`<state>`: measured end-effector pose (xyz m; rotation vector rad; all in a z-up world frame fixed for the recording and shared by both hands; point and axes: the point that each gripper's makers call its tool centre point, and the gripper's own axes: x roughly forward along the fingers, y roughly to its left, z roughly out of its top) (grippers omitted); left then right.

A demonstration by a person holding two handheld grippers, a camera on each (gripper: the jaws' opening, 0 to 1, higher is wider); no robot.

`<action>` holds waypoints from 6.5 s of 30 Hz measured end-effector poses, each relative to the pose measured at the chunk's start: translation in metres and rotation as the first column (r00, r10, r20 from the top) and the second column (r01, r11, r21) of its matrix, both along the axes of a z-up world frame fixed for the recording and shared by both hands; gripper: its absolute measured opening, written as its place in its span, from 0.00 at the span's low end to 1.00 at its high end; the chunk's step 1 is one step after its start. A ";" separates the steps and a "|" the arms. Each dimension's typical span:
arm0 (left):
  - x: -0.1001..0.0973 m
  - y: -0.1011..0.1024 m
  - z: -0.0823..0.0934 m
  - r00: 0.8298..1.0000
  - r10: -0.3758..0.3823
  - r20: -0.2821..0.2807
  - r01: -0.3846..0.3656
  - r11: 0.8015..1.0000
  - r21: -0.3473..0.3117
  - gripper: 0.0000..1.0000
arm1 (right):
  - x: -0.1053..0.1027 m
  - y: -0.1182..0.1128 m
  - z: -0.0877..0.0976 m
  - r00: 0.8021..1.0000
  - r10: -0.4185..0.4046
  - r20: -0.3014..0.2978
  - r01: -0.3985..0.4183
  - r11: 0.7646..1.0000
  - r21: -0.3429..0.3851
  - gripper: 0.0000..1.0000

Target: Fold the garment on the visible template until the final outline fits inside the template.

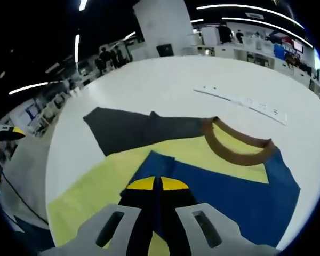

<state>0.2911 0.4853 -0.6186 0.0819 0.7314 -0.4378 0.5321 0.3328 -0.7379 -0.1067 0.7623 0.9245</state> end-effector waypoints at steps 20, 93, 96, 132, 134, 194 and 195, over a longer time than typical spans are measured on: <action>0.000 0.002 0.000 1.000 0.006 0.003 -0.006 1.000 -0.005 0.91 | -0.010 -0.001 -0.026 0.999 0.034 -0.023 -0.035 0.997 -0.074 0.02; 0.003 -0.004 0.008 0.999 -0.016 0.033 0.016 1.000 0.005 0.91 | -0.021 0.062 0.039 0.998 0.058 0.035 -0.061 0.993 0.105 0.43; 0.003 -0.006 0.009 0.999 -0.022 0.037 0.022 1.000 0.006 0.91 | -0.021 0.059 0.043 0.998 0.050 0.043 -0.055 0.992 0.109 0.47; -0.001 -0.018 0.011 0.995 -0.082 0.055 0.080 0.996 0.026 0.92 | -0.037 0.025 0.080 0.988 0.041 0.152 -0.057 0.992 0.108 0.80; -0.001 -0.019 0.011 0.995 -0.087 0.054 0.085 0.996 0.026 0.92 | -0.036 0.021 0.082 0.986 0.035 0.164 -0.053 0.993 0.107 0.81; 0.011 -0.034 0.020 0.983 -0.173 0.064 0.169 0.984 0.063 0.92 | -0.096 -0.073 0.131 0.957 -0.018 0.291 0.011 1.000 0.026 1.00; 0.012 -0.034 0.019 0.983 -0.171 0.059 0.168 0.984 0.063 0.92 | -0.096 -0.075 0.132 0.957 -0.020 0.290 0.013 1.000 0.025 1.00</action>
